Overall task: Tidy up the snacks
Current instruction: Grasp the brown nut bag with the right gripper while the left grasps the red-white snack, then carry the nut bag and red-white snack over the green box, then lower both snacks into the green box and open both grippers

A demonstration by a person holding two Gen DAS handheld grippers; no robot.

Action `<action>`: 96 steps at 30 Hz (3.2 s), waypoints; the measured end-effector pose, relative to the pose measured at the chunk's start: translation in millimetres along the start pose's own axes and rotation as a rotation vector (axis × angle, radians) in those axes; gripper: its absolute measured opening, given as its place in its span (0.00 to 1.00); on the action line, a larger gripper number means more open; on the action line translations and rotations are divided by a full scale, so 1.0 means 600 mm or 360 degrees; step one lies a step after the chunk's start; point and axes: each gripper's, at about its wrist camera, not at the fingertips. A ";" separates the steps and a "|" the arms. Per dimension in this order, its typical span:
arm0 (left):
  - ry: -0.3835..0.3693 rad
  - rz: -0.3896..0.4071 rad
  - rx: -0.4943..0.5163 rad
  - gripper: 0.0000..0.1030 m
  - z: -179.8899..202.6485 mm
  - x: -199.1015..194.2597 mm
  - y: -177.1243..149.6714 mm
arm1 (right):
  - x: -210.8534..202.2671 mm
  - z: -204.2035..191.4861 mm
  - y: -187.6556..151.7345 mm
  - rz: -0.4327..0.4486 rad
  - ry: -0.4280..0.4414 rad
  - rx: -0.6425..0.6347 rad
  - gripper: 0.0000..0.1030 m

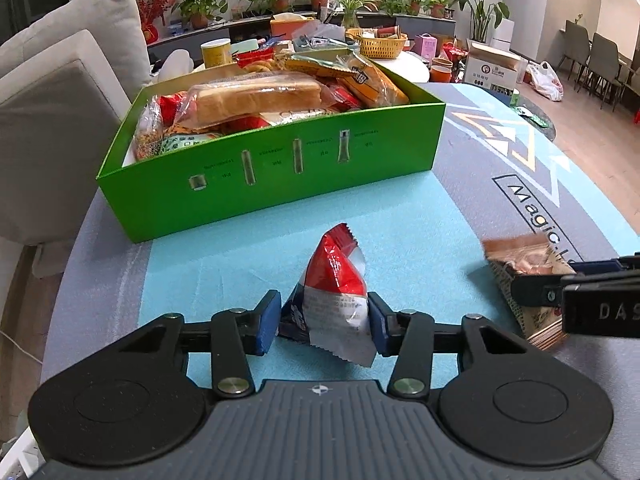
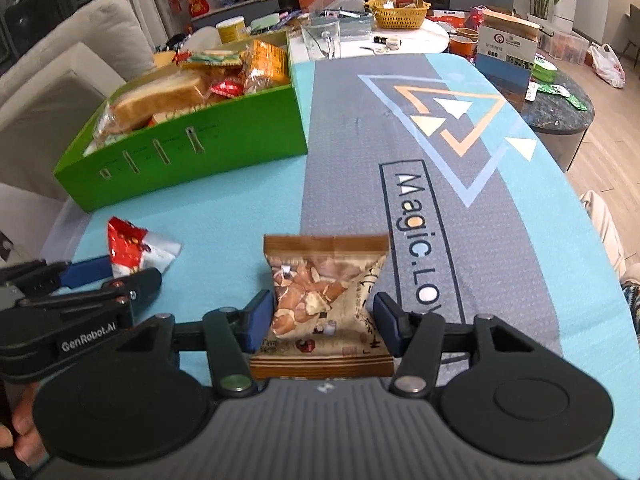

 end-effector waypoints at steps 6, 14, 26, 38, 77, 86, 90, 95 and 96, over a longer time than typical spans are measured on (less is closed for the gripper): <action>-0.0016 0.0038 0.0010 0.37 0.002 -0.018 0.002 | -0.023 -0.007 0.011 0.0075 0.0034 0.0003 0.62; -0.0027 0.0143 -0.0022 0.37 -0.006 -0.056 0.014 | -0.043 -0.014 0.025 0.0139 0.0098 0.0018 0.62; -0.0008 0.0304 -0.0103 0.37 -0.041 -0.109 0.058 | -0.076 -0.049 0.089 0.0271 0.0168 -0.0049 0.62; 0.0039 0.0416 -0.0125 0.37 -0.079 -0.129 0.125 | -0.083 -0.075 0.159 0.0367 0.0195 -0.0053 0.62; 0.0105 0.0344 -0.0172 0.37 -0.150 0.012 0.206 | 0.050 -0.114 0.267 0.0308 0.0290 0.0066 0.62; 0.0121 0.0334 -0.0187 0.37 -0.152 0.028 0.207 | 0.069 -0.118 0.267 0.0264 0.0289 0.0054 0.62; 0.0138 0.0342 -0.0169 0.38 -0.149 0.030 0.205 | 0.072 -0.117 0.265 0.0256 0.0277 0.0061 0.62; 0.0152 0.0345 -0.0197 0.39 -0.155 0.029 0.203 | 0.074 -0.116 0.260 0.0249 0.0266 0.0054 0.62; 0.0151 0.0346 -0.0204 0.39 -0.156 0.028 0.202 | 0.073 -0.115 0.258 0.0250 0.0264 0.0056 0.62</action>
Point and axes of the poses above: each gripper's, at about its wrist camera, not at the fingertips, and x roughly the way its jaws point, z to its right, y to its top, and after that the axes turned 3 degrees about -x, right-handed
